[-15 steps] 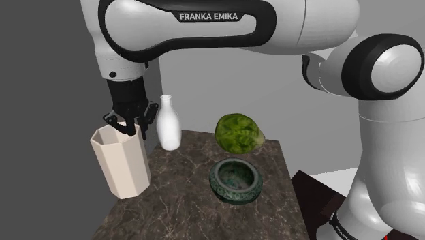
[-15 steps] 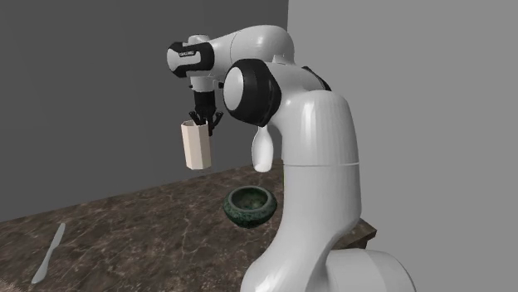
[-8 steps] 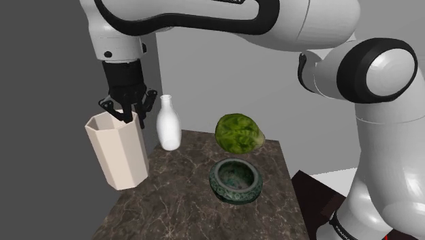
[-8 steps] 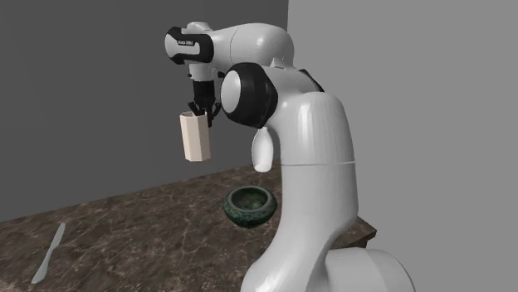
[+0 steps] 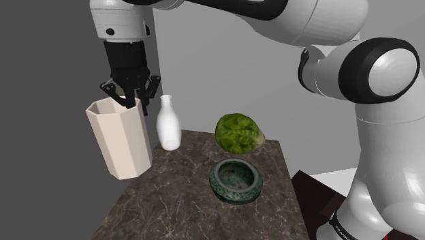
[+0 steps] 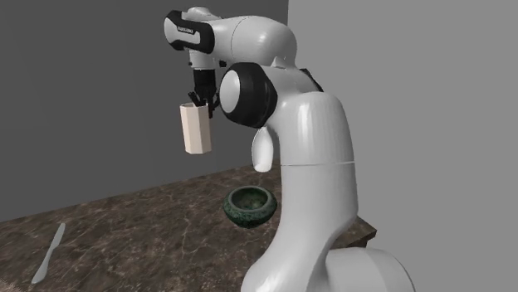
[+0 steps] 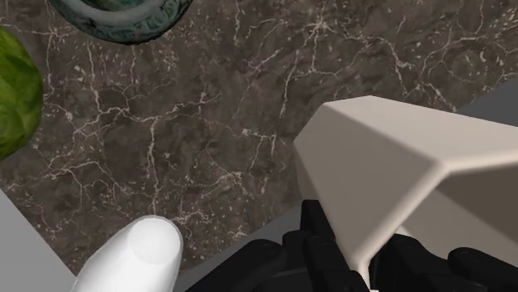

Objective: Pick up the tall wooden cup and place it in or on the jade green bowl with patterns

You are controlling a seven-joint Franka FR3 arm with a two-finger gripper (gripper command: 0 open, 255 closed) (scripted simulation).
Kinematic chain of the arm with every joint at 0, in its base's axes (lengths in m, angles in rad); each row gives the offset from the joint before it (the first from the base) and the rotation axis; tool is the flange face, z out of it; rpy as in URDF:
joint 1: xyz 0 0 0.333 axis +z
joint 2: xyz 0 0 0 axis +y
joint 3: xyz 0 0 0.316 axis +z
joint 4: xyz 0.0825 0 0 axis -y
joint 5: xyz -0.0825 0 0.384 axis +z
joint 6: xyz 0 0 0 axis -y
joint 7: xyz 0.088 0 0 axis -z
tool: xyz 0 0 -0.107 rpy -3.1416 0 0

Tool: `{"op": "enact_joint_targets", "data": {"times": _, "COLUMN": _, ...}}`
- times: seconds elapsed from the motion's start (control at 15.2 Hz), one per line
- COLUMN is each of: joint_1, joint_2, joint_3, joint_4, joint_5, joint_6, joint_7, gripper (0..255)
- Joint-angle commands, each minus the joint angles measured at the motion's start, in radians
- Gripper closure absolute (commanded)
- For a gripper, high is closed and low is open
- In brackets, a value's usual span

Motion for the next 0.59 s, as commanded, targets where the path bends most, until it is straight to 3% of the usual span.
{"op": "enact_joint_targets", "data": {"times": 0.0, "joint_1": -0.073, "joint_2": -0.120, "joint_3": 0.012, "joint_4": -0.169, "joint_5": 0.053, "joint_6": 0.056, "joint_7": -0.022, "gripper": 255}}
{"op": "enact_joint_targets", "data": {"times": 0.26, "joint_1": -0.174, "joint_2": -0.326, "joint_3": 0.003, "joint_4": -0.405, "joint_5": 0.154, "joint_6": 0.110, "joint_7": -0.097, "gripper": 255}}
{"op": "enact_joint_targets", "data": {"times": 0.53, "joint_1": -0.235, "joint_2": -0.507, "joint_3": -0.036, "joint_4": -0.579, "joint_5": 0.240, "joint_6": 0.124, "joint_7": -0.188, "gripper": 255}}
